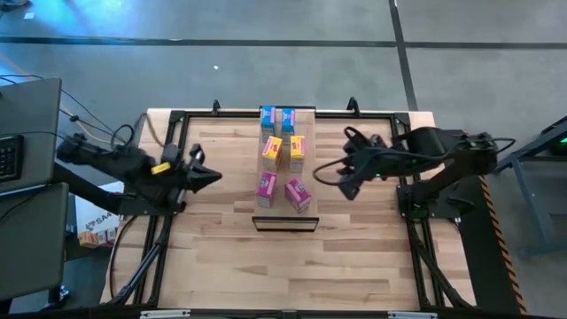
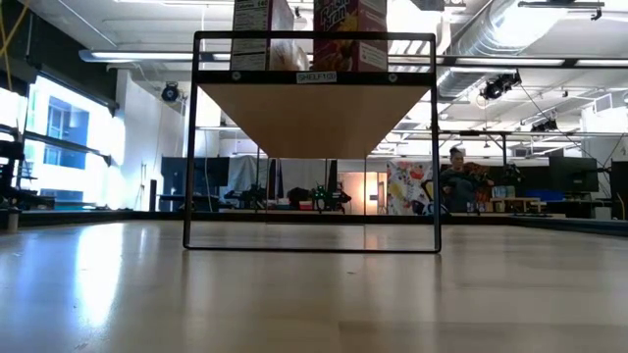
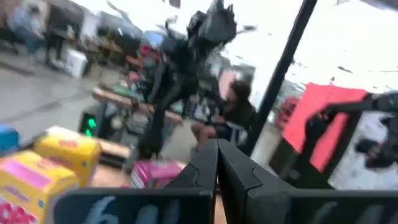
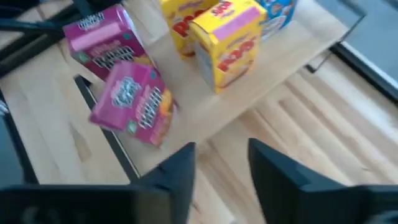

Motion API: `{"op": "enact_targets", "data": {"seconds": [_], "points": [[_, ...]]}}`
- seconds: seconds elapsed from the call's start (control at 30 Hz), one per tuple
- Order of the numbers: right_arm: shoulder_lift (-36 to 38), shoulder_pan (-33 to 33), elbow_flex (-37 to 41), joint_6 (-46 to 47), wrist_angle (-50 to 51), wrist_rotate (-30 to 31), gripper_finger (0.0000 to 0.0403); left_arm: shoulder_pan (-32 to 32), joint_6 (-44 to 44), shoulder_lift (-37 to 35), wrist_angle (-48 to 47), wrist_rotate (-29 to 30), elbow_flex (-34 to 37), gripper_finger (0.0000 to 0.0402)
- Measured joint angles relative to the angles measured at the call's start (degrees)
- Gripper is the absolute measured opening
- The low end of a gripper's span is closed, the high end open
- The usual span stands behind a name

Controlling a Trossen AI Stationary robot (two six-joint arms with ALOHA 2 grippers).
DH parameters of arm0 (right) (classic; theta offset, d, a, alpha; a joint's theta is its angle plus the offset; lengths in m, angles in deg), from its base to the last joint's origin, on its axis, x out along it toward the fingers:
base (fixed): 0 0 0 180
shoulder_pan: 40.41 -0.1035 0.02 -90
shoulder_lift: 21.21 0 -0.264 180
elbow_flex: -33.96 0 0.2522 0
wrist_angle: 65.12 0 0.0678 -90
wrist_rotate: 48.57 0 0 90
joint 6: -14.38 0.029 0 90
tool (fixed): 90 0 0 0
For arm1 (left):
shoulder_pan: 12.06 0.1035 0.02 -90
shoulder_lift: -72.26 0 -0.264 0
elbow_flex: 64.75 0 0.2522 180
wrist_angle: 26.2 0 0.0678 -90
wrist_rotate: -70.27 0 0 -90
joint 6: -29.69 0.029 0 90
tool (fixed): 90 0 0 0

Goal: Stack cereal on shelf
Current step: Return to Home Position

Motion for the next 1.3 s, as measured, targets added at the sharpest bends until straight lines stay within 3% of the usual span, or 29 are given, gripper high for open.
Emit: {"op": "enact_targets", "data": {"seconds": [0.1, 0.2, 0.37, 0.47, 0.53, 0.63, 0.73, 0.93, 1.13, 1.3], "points": [[2.0, -0.2, 0.0, -0.9, 1.8, 1.0, 0.008, 7.1, -2.1, 1.9, -2.2, -8.6, 0.0, 0.0], [4.2, -0.1, 0.0, -2.3, 2.9, 2.2, 0.0017, 12.8, -1.1, 2.1, -2.1, -12.8, 0.1, 0.0], [7.5, -0.1, 0.0, -5.3, 4.6, 3.3, 0.0021, 18.8, 0.5, 0.3, -1.3, -15.5, 0.5, 0.0], [9.7, -0.1, 1.1, -6.7, 5.1, 3.2, 0.0005, 20.9, -0.5, -2.4, -1.0, -16.6, 4.3, 0.0], [12.7, 0.0, 5.5, -6.3, 2.6, 3.6, 0.0004, 21.4, -2.8, -4.7, -0.1, -16.7, 8.2, 0.0], [19.3, 0.5, 16.7, -5.2, -9.0, 1.8, 0.0002, 21.7, -5.4, -8.5, 7.4, -16.7, 15.7, 0.0], [26.3, 0.7, 29.9, -5.1, -25.9, 0.9, 0.0001, 22.1, -5.1, -12.1, 14.4, -16.4, 21.6, 0.0], [34.8, 0.7, 51.6, -11.2, -54.6, -2.1, 0.0, 22.8, -7.3, -18.2, 15.8, -15.9, 30.5, 0.0], [37.4, 0.7, 61.1, -4.4, -59.3, -3.1, 0.0, 22.8, -9.8, -23.8, 19.2, -17.0, 37.4, 0.0], [41.4, 0.7, 69.0, -3.6, -67.3, -4.0, 0.0, 22.8, -11.1, -26.3, 15.9, -17.0, 37.5, 0.0]]}}
